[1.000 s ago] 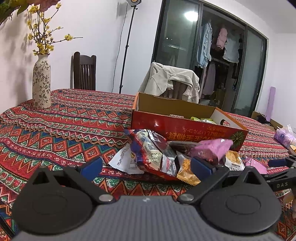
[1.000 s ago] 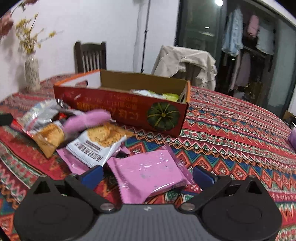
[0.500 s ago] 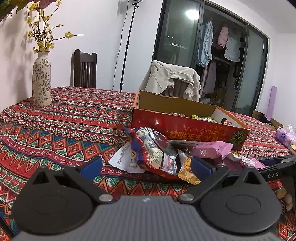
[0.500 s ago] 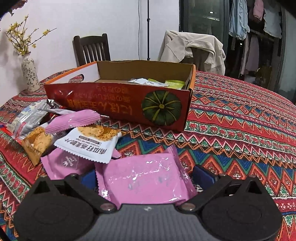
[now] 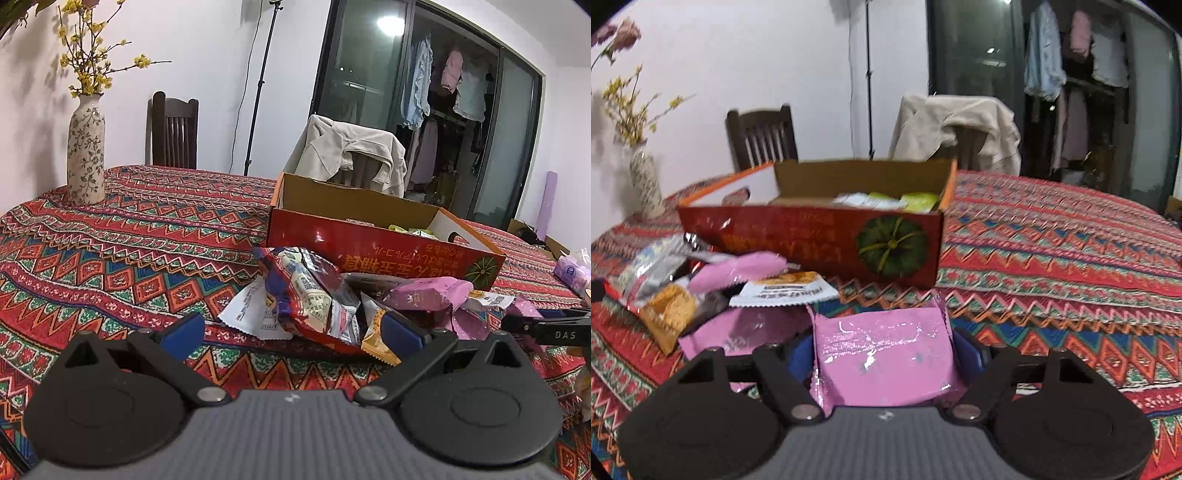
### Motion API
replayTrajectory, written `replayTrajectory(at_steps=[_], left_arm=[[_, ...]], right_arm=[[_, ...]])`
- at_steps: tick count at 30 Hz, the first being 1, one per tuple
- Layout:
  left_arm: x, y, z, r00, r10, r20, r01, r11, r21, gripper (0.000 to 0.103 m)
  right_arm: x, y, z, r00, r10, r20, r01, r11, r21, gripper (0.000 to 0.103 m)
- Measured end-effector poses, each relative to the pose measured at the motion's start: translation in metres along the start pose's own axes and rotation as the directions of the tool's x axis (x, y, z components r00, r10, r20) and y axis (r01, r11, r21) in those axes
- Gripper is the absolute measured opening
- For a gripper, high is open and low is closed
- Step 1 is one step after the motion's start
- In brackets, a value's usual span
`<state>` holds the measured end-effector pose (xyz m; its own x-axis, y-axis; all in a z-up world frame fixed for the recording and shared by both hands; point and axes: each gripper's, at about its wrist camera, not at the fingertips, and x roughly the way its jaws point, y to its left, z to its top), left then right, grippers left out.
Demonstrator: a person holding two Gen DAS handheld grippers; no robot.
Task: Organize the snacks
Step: 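Grasp a pink packet with the right gripper while the left gripper grasps two wrapped bars, then lift the pink packet and the bars and carry them toward the box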
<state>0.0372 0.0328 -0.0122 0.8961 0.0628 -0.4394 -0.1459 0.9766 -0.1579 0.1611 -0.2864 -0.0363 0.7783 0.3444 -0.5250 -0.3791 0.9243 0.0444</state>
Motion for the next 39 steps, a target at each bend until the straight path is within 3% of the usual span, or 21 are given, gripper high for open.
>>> replayTrajectory(at_steps=[14, 21, 31, 33, 36, 39], left_arm=[[0.027, -0.028, 0.026, 0.998, 0.065, -0.015, -0.063, 0.992, 0.107, 0.103], [0.07, -0.038, 0.037, 0.983, 0.155, -0.097, -0.14, 0.979, 0.147, 0.103], [0.101, -0.044, 0.03, 0.964, 0.209, -0.164, -0.181, 0.968, 0.173, 0.103], [0.104, -0.044, 0.029, 0.961, 0.218, -0.169, -0.188, 0.966, 0.177, 0.101], [0.107, -0.042, 0.027, 0.963, 0.193, -0.186, -0.164, 0.973, 0.16, 0.086], [0.104, -0.043, 0.026, 0.965, 0.197, -0.174, -0.168, 0.972, 0.167, 0.078]], right_arm=[[-0.017, -0.009, -0.002, 0.994, -0.026, 0.102, 0.021, 0.999, 0.048, 0.076], [-0.02, -0.014, -0.003, 0.992, -0.028, 0.122, 0.018, 0.997, 0.078, 0.076], [-0.022, -0.016, -0.003, 0.991, -0.022, 0.13, 0.011, 0.996, 0.087, 0.076], [-0.022, -0.015, -0.003, 0.991, -0.021, 0.13, 0.01, 0.996, 0.084, 0.076], [-0.022, -0.014, -0.003, 0.991, -0.02, 0.131, 0.009, 0.996, 0.084, 0.076], [-0.022, -0.014, -0.003, 0.991, -0.021, 0.131, 0.01, 0.996, 0.084, 0.076]])
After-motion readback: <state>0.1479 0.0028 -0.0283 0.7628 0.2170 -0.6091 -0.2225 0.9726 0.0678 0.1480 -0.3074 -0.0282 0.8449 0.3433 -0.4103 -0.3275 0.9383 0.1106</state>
